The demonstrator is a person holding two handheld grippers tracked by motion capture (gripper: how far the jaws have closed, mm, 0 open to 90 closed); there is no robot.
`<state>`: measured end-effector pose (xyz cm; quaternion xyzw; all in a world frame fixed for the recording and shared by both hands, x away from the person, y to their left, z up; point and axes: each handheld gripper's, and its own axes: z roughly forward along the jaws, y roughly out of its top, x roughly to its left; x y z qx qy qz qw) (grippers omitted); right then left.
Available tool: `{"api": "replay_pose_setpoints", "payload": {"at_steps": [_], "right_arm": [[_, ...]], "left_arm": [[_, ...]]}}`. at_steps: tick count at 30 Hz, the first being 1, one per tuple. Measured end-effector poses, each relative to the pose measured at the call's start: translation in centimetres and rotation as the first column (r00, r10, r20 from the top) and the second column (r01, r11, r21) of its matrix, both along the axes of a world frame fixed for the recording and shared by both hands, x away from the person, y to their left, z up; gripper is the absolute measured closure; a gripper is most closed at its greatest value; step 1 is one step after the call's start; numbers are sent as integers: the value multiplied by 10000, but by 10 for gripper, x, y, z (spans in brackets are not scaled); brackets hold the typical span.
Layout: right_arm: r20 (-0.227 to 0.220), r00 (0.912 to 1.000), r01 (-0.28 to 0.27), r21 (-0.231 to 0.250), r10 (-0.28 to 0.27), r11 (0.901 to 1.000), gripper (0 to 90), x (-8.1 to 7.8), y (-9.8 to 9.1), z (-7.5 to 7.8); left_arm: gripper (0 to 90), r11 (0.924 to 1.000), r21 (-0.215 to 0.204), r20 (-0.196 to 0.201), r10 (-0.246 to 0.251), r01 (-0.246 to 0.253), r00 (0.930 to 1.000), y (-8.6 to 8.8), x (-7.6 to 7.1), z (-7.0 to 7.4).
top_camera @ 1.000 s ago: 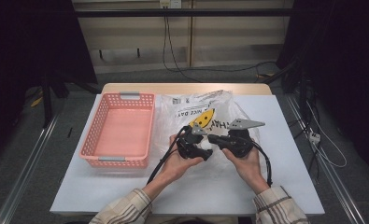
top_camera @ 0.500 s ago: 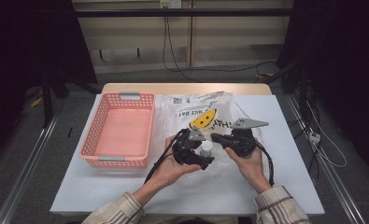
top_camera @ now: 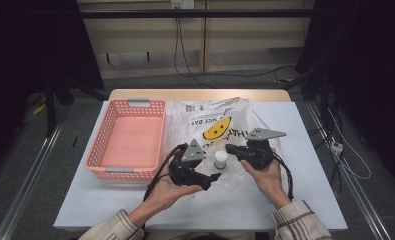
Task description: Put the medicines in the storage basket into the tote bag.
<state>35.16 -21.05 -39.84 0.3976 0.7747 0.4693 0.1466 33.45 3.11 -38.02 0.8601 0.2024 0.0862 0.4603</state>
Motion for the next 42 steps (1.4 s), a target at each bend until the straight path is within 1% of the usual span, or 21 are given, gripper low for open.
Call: {"api": "replay_pose_setpoints", "payload": {"at_steps": [3,4,8,11,12,13,15,16,17,18,20,23,24,25,27,30,32,34,36,39,42], "right_arm": [[-54,10000,1,-39,-1,10000,900,-1,0,-2],[-86,10000,-40,-115,39,9999,900,-1,0,-3],[-163,9999,-60,-167,57,9998,900,-6,-3,-7],[-280,9996,-93,-257,86,9996,900,-10,-6,-10],[-333,9994,-87,-268,78,9996,900,-11,-6,-11],[-419,9991,-94,-293,81,9995,900,-12,-7,-13],[-557,9983,-166,-356,146,9992,848,-15,-7,-15],[-590,9982,-170,-469,142,9988,801,-18,-8,-15],[-604,9981,-155,-433,129,9989,722,-20,-9,-15],[-604,9981,-155,-433,129,9989,722,-20,-9,-15],[-534,9985,-117,-300,101,9995,650,-24,-12,-13],[-324,9994,94,-107,-98,9999,542,-30,-19,-9],[-158,9990,416,-82,-417,9991,445,-35,-23,-6],[-158,9990,416,-82,-417,9991,445,-35,-23,-6],[-24,9975,707,-72,-707,9975,401,-39,-28,-4],[82,9926,1216,-162,-1215,9924,295,-46,-37,-2],[214,9889,1473,-274,-1467,9887,272,-50,-43,-1],[317,9831,1818,-493,-1804,9821,238,-54,-49,0],[419,9778,2078,-661,-2053,9759,233,-60,-54,1],[496,9726,2300,-606,-2272,9713,235,-66,-62,0],[553,9670,2515,-545,-2485,9663,234,-71,-71,-1]], "left_arm": [[203,9993,-338,125,134,-130,9998,12,-6,7],[203,9992,-376,193,175,-168,9997,17,-7,9],[195,9985,-315,155,460,-455,9988,35,-7,10],[193,9964,-309,111,798,-795,9967,50,-5,6],[191,9956,-230,123,915,-912,9957,54,-5,4],[190,9948,-254,19,983,-982,9952,57,-5,3],[185,9940,-109,59,1087,-1087,9941,63,-6,-1],[180,9938,-42,43,1111,-1111,9938,65,-7,-3],[179,9936,7,6,1131,-1131,9936,67,-9,-5],[179,9936,29,36,1127,-1127,9936,69,-10,-7],[171,9942,50,-54,1078,-1077,9942,72,-11,-10],[156,9944,-16,-245,1059,-1060,9941,76,-15,-12],[147,9944,-52,-263,1050,-1052,9941,78,-17,-13],[147,9946,-118,-250,1024,-1027,9944,79,-18,-13],[121,9936,-166,-300,1112,-1118,9933,84,-20,-13],[113,9903,-280,-378,1353,-1364,9901,93,-25,-15],[112,9900,-340,-342,1354,-1366,9902,97,-30,-17],[108,9907,-117,-286,1350,-1354,9904,99,-34,-18],[96,9913,-116,-266,1306,-1309,9911,99,-37,-19],[97,9915,-110,-153,1298,-1300,9914,100,-43,-20],[115,9917,-198,-300,1261,-1267,9916,104,-47,-23]]}}
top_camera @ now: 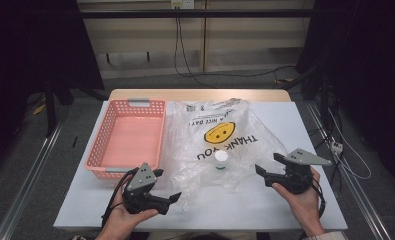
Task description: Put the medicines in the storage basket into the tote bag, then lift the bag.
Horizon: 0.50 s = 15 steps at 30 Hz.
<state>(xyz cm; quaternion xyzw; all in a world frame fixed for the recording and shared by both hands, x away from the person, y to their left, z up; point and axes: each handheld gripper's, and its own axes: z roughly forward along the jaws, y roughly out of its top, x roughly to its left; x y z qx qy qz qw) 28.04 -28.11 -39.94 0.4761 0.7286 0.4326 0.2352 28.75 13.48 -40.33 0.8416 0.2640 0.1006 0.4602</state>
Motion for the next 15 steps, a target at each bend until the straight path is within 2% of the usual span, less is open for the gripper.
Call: {"api": "replay_pose_setpoints", "payload": {"at_steps": [2,5,6,9,11,15], "right_arm": [[15,9994,335,-86,-335,9994,235,-4,-9,-1],[-21,9989,478,-142,-479,9988,224,-5,-14,-2],[-65,9985,544,-128,-545,9984,224,-6,-17,-2],[-119,9970,761,-184,-763,9969,210,-11,-26,-4],[-159,9963,841,-168,-844,9963,203,-12,-28,-6],[-289,9942,1030,-74,-1032,9947,196,-20,-37,-10]], "left_arm": [[113,10000,19,-182,-44,44,9998,3,-1,-3],[101,9999,91,-459,-74,79,9989,5,-3,-6],[91,10000,21,-470,-91,92,9989,5,-5,-7],[75,9990,237,-449,-369,380,9983,5,-12,-10],[76,9982,184,-555,-556,567,9969,4,-15,-13],[79,9962,454,-629,-708,737,9955,2,-17,-18]]}}
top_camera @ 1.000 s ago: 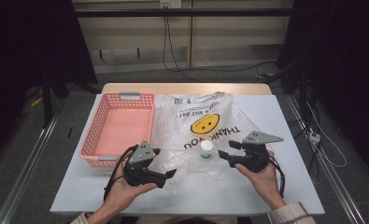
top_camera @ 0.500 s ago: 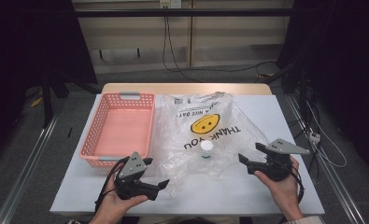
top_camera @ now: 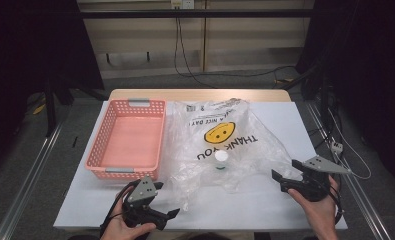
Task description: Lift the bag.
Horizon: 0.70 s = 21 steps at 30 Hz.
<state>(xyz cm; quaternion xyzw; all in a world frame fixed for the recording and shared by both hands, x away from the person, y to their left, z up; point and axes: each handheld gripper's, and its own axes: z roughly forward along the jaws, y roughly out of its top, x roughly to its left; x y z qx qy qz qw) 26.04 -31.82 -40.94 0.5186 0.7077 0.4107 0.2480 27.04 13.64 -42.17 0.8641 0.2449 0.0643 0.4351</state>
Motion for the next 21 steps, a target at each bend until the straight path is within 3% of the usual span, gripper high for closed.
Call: {"api": "replay_pose_setpoints", "payload": {"at_steps": [2,6,11,12,14,17,18,19,20,21], "right_arm": [[-48,10000,57,36,-57,10000,189,-4,-3,-2],[-315,9995,5,-143,-10,9999,171,-8,-7,-7],[-539,9982,248,-590,-280,9979,166,-15,-15,-14],[-983,9943,339,-856,-423,9958,162,-14,-19,-21],[-1228,9915,338,-808,-436,9962,153,-13,-21,-24],[-1816,9828,184,-901,-346,9958,161,-6,-20,-31],[-2116,9772,-38,-1089,-194,9940,244,-1,-17,-36],[-2116,9772,-38,-1089,-194,9940,244,-1,-17,-36],[-2317,9727,-118,-1168,-157,9931,363,2,-15,-39],[-2224,9747,-63,-1177,-202,9930,471,3,-15,-39]], "left_arm": [[72,9999,45,10,-92,92,10000,-1,-1,-3],[66,9974,653,247,-317,300,9992,-7,-1,-9],[81,9952,797,394,-604,572,9974,-14,-3,-10],[96,9943,855,467,-671,630,9967,-16,-2,-12],[105,9888,1251,627,-897,813,9940,-20,0,-15],[127,9840,1503,489,-1041,957,9934,-24,3,-23],[202,9800,1659,351,-1173,1099,9925,-24,4,-24],[202,9800,1710,326,-1088,1017,9935,-24,4,-25],[258,9807,1631,216,-1126,1076,9934,-23,6,-25],[285,9883,1319,-5,-774,768,9970,-20,8,-24]]}}
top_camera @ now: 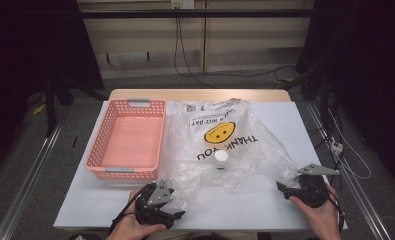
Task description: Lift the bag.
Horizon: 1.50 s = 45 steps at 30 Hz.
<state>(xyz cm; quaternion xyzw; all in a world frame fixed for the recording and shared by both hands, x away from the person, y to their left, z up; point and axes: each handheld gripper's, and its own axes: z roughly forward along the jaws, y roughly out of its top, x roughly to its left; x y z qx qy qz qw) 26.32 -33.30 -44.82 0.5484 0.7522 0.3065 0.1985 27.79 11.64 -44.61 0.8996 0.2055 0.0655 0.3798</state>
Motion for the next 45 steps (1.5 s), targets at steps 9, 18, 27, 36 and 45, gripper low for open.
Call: {"api": "replay_pose_setpoints", "payload": {"at_steps": [9,18,27,36,45], "right_arm": [[-401,9992,-72,61,75,10000,855,4,3,-6],[642,9973,-391,761,342,9963,899,-1,3,5],[1574,9859,-809,1523,566,9850,900,5,7,24],[2284,9706,-1265,2171,757,9679,900,27,22,50],[2984,9518,-1430,2274,708,9633,900,38,19,73]], "left_arm": [[788,9996,-273,-581,42,-58,9983,10,7,2],[900,9945,-1023,-396,197,-236,9990,14,12,14],[900,9806,-1891,-9,517,-509,9987,21,27,40],[900,9693,-2394,507,693,-552,9963,21,43,64],[900,9587,-2738,506,942,-769,9943,22,55,74]]}}
